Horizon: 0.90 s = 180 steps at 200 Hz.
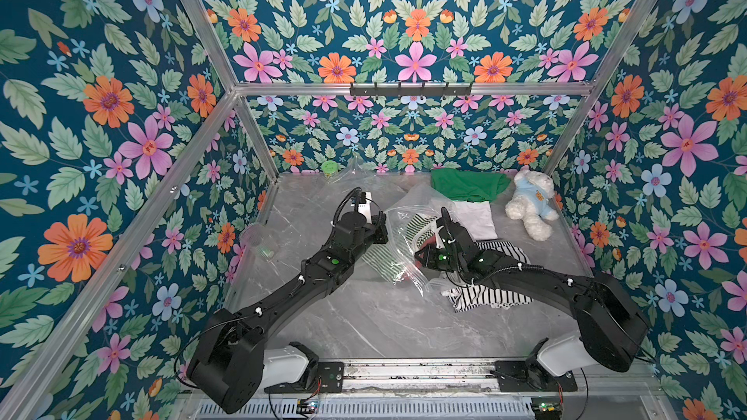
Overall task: Take the tank top out of the vacuum bag
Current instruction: Take out the tank top from the vacuum bag.
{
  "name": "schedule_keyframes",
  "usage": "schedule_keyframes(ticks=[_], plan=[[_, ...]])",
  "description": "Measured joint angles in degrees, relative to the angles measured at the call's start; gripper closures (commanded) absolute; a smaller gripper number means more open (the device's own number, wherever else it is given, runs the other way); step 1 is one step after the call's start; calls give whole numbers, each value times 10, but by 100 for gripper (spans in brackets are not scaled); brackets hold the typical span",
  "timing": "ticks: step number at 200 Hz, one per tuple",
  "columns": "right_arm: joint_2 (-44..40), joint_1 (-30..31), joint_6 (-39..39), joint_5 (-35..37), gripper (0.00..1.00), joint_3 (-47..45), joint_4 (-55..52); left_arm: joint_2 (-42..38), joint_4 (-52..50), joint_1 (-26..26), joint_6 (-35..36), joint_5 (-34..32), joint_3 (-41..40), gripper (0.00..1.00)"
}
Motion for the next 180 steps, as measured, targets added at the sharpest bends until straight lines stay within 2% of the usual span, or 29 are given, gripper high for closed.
schedule_keyframes(ticks=[11,33,79,92,130,151,180], plan=[[-2,-1,-11,0,19,11,-12,2,0,3,-1,0,-3,100],[-22,-2,-32,12,18,16,-36,4,1,9,-5,-2,-10,100],[-31,-19,-14,55,31,10,-76,2,9,42,-31,6,-29,100],[-10,-24,-7,64,39,12,-78,2,10,47,-33,10,-29,100],[89,-25,2,60,46,64,-75,-14,14,78,-56,20,-41,100],[148,-25,-5,49,58,109,-64,-32,14,98,-66,20,-56,100],[227,-24,-28,21,59,191,-53,-44,13,125,-88,16,-74,100]])
